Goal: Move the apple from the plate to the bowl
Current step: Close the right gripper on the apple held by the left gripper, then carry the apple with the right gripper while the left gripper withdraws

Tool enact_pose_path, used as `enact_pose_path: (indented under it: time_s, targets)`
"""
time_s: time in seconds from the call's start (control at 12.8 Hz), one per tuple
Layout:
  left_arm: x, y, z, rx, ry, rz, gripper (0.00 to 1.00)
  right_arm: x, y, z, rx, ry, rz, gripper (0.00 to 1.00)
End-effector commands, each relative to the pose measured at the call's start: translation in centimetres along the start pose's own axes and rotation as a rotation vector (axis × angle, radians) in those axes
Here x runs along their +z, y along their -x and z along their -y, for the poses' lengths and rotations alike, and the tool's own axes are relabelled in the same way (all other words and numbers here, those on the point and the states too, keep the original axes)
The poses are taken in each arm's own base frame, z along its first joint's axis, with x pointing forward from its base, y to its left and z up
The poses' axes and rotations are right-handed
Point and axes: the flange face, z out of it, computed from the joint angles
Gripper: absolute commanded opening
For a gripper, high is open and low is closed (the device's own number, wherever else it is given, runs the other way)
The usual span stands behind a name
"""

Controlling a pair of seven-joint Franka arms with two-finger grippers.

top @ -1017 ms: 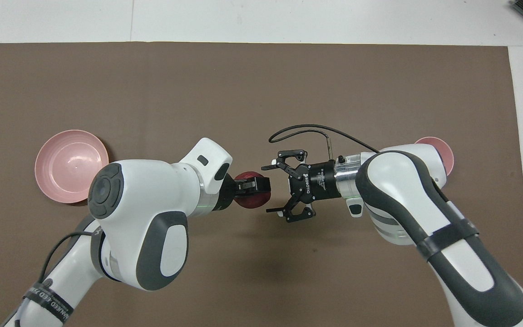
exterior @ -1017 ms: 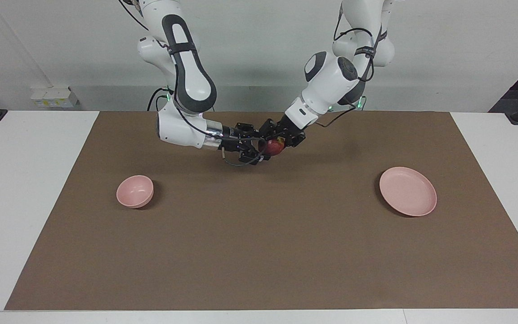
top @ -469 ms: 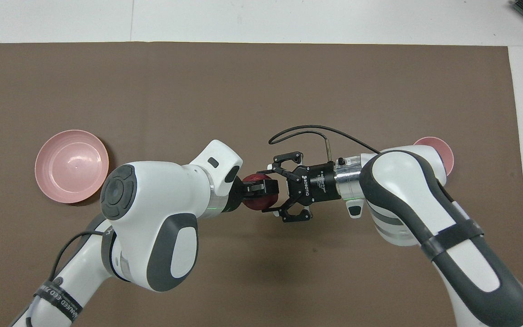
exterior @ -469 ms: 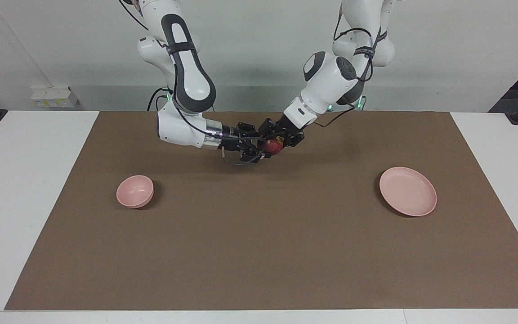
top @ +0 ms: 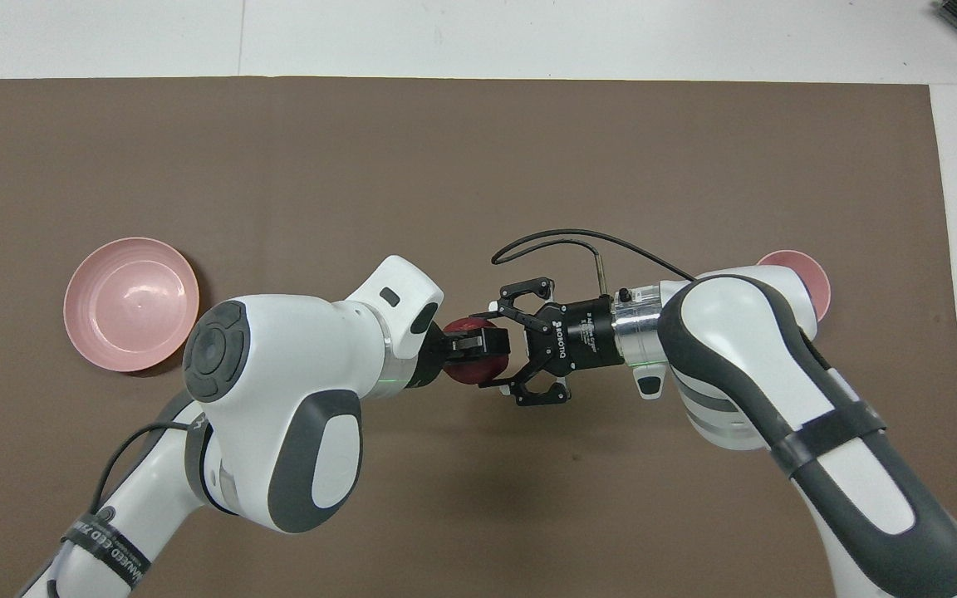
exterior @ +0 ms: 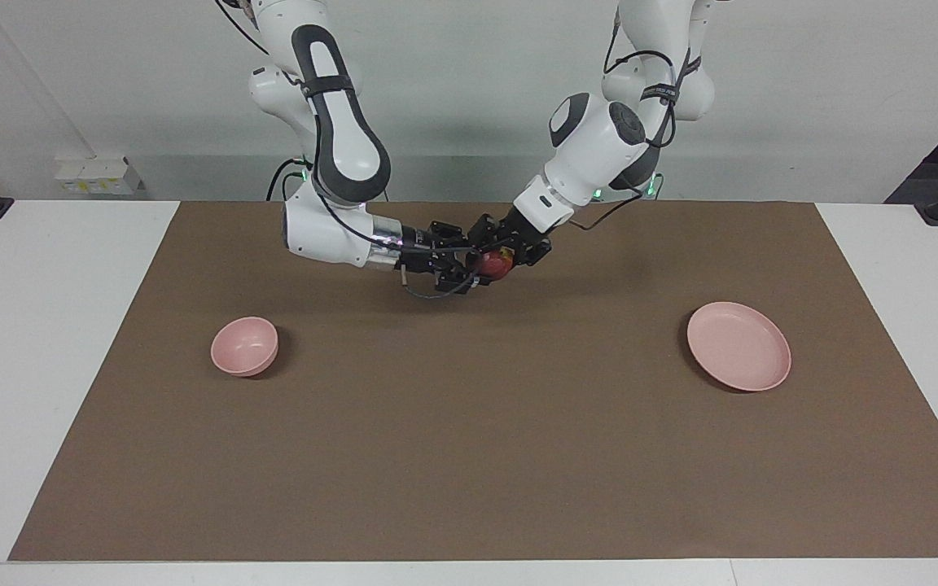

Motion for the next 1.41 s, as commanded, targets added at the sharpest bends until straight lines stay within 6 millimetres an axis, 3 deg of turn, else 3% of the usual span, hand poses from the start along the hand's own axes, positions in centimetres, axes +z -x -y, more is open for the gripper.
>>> enact_pose_path:
  time_s: [0.0, 0.31, 0.55, 0.86, 1.02, 1.33]
  targets:
    - [-1.1, -0.6, -1.4, 0.049, -0.012, -0.022, 1.0, -1.3, 0.0, 0.4, -0.07, 0.015, -0.057, 0.0]
    - [-3.6, -0.5, -0.8, 0.083, -0.044, 0.001, 1.0, -4.9, 0.2, 1.9, -0.142, 0.033, -0.14, 0.0]
    - [-7.2, -1.6, 2.3, 0.146, -0.18, 0.021, 1.0, -8.8, -0.9, 2.5, -0.218, 0.1, -0.294, 0.0]
    - [-11.3, -4.4, 7.8, 0.265, -0.377, 0.002, 1.0, -18.4, -3.9, 2.9, -0.408, 0.174, -0.357, 0.0]
    - [-13.5, -6.1, 9.6, 0.3, -0.42, -0.028, 1.0, -22.9, -5.8, 2.4, -0.489, 0.209, -0.379, 0.0]
    - [-20.5, -9.2, 12.5, 0.361, -0.444, -0.017, 1.0, -32.1, -10.0, 1.7, -0.703, 0.319, -0.526, 0.0]
